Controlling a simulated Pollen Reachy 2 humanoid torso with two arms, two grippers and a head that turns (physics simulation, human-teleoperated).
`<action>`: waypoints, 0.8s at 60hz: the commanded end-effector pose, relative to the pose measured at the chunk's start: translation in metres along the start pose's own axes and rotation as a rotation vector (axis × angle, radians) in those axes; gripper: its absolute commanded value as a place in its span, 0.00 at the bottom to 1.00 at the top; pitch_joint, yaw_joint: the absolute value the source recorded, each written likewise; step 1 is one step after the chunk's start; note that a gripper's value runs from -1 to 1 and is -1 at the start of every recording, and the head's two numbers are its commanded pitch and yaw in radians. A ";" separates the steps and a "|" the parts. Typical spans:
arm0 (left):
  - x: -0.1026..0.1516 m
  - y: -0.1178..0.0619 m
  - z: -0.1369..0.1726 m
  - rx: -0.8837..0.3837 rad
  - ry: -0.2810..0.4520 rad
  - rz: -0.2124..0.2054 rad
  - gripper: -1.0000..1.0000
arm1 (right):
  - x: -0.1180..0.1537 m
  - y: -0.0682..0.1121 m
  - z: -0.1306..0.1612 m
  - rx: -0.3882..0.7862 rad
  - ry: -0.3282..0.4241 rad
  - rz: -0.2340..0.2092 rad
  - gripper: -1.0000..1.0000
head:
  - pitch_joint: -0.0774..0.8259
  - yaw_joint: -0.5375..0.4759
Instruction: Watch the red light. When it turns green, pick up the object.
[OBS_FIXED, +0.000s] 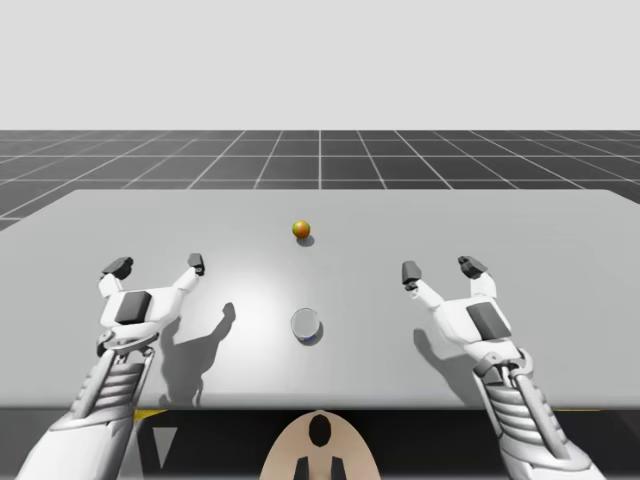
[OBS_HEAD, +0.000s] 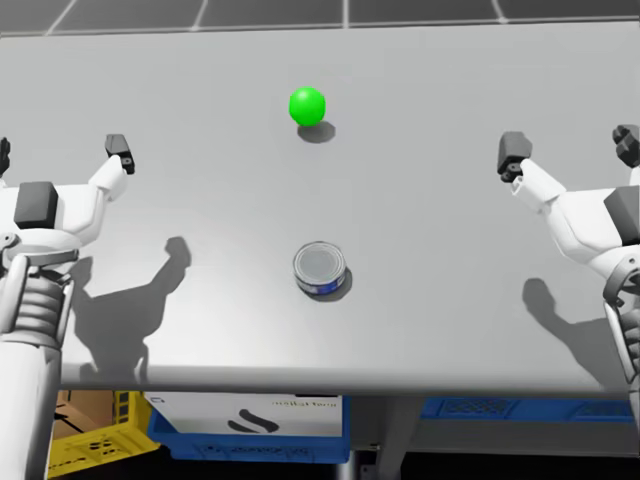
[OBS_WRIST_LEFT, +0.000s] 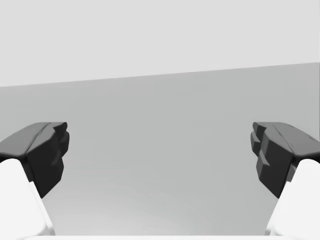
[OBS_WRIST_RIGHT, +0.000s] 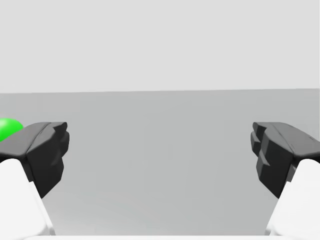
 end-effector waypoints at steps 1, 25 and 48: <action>0.000 -0.002 0.000 -0.002 0.001 -0.005 0.00 | -0.003 0.003 0.000 0.000 0.005 -0.011 0.00 | 0.91 0.59; 0.021 -0.016 0.033 -0.286 0.095 0.092 0.00 | -0.007 0.002 -0.002 -0.001 0.019 -0.015 0.00 | 0.91 0.59; 0.029 -0.044 0.098 -0.822 0.235 0.048 0.00 | -0.009 0.000 -0.003 -0.004 0.024 -0.017 0.00 | 0.94 0.58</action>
